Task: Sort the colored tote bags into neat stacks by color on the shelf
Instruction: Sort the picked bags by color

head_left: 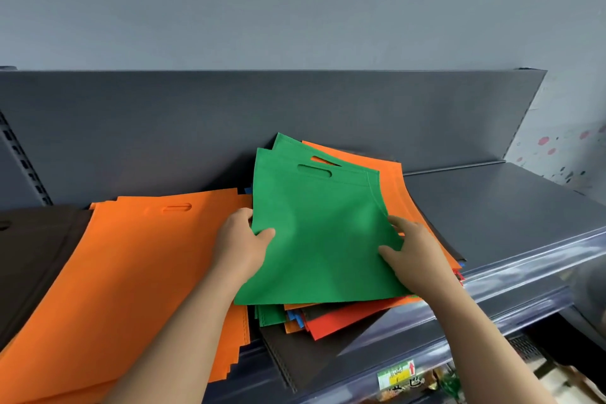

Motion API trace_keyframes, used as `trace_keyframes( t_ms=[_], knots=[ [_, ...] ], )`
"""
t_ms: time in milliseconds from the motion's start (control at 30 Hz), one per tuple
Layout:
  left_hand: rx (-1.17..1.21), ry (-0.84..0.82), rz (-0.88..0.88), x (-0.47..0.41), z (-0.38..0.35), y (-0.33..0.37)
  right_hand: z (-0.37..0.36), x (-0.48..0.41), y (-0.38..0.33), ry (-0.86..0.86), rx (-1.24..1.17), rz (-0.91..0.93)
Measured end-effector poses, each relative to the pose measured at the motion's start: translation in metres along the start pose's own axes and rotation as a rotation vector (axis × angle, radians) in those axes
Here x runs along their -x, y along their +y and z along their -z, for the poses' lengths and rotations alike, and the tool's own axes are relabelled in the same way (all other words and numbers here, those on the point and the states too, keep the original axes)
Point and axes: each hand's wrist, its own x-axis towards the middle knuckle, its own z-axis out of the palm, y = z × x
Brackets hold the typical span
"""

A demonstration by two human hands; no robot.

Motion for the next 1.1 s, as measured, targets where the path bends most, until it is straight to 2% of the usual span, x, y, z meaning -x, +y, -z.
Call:
trace_keyframes(
  t_ms=[167, 367, 467, 633, 700, 1100],
  knots=[
    [-0.052, 0.15, -0.123, 0.013, 0.024, -0.005, -0.004, 0.0, -0.015, 0.083, -0.102, 0.091],
    [-0.089, 0.328, -0.135, 0.039, 0.077, -0.026, -0.023, 0.011, -0.059, 0.106, -0.173, 0.216],
    [-0.113, 0.374, -0.078, 0.058, 0.109, -0.047, -0.038, 0.023, -0.091, 0.094, -0.19, 0.294],
    [-0.019, 0.283, 0.067, 0.089, 0.166, -0.093, -0.071, 0.053, -0.154, 0.038, -0.222, 0.419],
    [-0.022, 0.302, 0.089, 0.103, 0.192, -0.111, -0.086, 0.068, -0.181, 0.011, -0.229, 0.454],
    [-0.307, 0.467, 0.241, 0.195, 0.379, -0.251, -0.198, 0.196, -0.359, -0.151, -0.296, 0.561]
  ],
)
